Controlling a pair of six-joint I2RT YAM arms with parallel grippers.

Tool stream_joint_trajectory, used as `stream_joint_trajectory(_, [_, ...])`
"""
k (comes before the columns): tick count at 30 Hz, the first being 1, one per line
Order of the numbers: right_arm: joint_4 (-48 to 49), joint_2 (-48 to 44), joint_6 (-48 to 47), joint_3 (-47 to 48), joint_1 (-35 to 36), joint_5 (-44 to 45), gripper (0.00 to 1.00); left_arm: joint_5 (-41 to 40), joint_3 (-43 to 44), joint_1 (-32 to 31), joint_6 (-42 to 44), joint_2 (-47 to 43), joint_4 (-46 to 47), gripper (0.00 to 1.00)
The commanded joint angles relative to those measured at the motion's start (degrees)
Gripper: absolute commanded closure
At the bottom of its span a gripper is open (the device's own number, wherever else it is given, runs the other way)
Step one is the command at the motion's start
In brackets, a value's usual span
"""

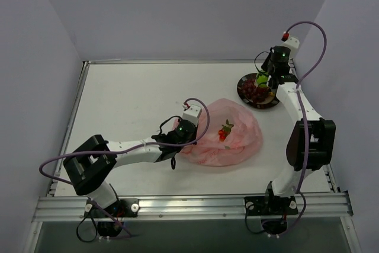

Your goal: Take the fake fruits out of the plastic bag

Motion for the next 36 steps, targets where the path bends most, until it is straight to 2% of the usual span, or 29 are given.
stream_joint_trajectory(1, [5.0,3.6,-1.0,6.2,-1.1,-4.2,1.00,-1.1,2.0,0.6,1.3,-1.4,-0.3,0.98])
stream_joint_trajectory(7, [4.8,14.6,-2.5,14.6,-1.5,-5.8,1.00,-0.1,2.6,0.6,1.3,-0.9,-0.3,0.98])
stream_joint_trajectory(14, [2.5,22.4,-4.0,23.4,-1.6,-7.5,1.00,0.4,2.3,0.6,0.8,-1.3,-0.1,0.98])
stream_joint_trajectory(27, [2.8,26.3,-4.4,22.2,-1.4,-9.3,1.00,0.9,1.9,0.6,0.5,-1.8,0.5,0.98])
stream_joint_trajectory(36, [5.2,24.6,-1.9,16.2,-1.4,-10.2,0.99,1.4,1.7,0.6,0.3,-2.1,0.6,0.98])
